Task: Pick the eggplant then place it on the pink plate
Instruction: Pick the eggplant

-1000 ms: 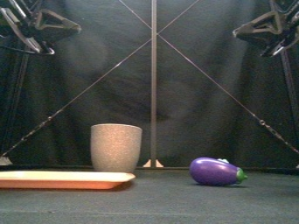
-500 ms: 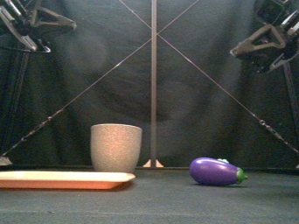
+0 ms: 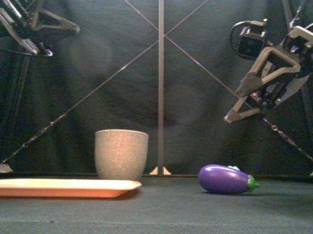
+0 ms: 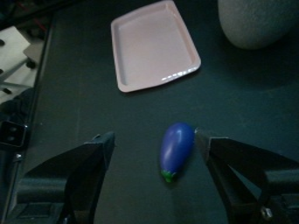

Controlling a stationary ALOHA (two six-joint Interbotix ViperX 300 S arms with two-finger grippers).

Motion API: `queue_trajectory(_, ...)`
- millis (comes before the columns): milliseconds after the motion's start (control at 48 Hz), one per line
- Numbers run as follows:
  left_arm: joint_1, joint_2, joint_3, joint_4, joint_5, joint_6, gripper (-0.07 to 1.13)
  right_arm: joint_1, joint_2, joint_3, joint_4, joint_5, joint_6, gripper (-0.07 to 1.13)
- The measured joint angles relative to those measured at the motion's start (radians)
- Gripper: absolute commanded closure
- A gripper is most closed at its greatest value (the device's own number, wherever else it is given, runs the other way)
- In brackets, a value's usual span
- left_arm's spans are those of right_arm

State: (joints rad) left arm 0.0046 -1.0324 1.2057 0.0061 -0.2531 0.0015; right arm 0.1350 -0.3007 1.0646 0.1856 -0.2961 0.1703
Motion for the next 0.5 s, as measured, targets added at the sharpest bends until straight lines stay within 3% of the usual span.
queue_trajectory(500,0.0,0.0,0.0,0.006,0.009,0.0,1.09,-0.005,0.258,-0.127,0.014,0.101,0.0,0.01)
